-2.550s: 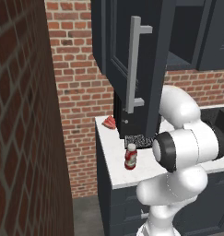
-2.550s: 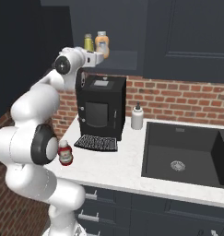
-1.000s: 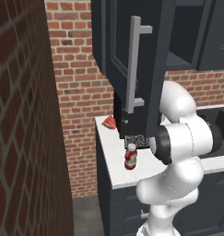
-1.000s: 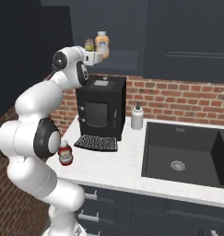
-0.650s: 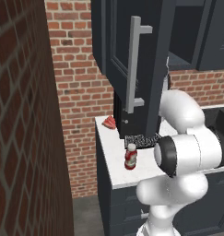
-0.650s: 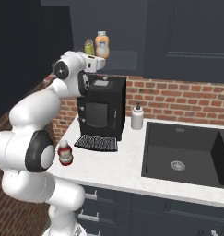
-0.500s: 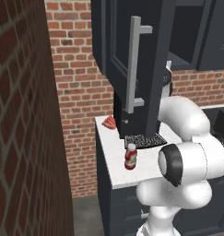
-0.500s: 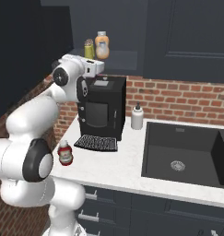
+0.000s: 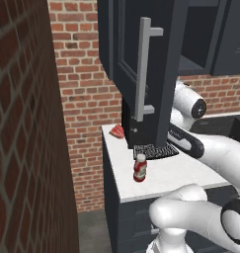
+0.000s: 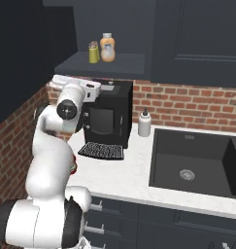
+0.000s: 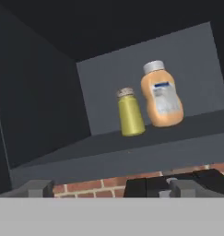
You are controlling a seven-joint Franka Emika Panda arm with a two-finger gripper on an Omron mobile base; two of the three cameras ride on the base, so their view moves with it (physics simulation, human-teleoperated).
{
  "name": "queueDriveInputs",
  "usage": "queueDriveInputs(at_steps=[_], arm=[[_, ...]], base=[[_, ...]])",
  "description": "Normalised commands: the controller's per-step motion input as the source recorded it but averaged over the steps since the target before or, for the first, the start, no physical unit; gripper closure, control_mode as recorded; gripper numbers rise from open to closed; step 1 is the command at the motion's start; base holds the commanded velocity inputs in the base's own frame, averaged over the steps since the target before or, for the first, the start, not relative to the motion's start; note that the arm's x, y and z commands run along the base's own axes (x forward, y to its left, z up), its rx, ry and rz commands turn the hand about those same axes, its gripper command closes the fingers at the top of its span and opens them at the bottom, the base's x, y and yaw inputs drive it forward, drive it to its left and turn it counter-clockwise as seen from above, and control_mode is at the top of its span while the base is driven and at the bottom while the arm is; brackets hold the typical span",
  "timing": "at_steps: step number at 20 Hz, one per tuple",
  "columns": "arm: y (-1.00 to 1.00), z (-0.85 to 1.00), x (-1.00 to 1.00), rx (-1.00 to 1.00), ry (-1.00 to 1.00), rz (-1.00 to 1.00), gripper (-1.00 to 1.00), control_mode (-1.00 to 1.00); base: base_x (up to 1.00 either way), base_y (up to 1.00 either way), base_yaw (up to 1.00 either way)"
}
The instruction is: Put the shaker and condiment bottle from the counter next to their counterparts in the cabinet.
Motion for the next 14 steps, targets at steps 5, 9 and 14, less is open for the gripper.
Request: queueDriveInputs(at_steps=[5,9,14], arm=[[-0.45,-0.2,-0.87,0.0,0.0,0.42,-1.0,-1.0],[-0.44,-0.26,-0.71,0.0,0.0,0.42,-1.0,-1.0],[-0.21,-0.43,-0.14,-0.22,0.13,0.04,-1.0,-1.0]], base=[[0.0,0.0,0.0],[0.0,0.0,0.0],[0.0,0.0,0.0]])
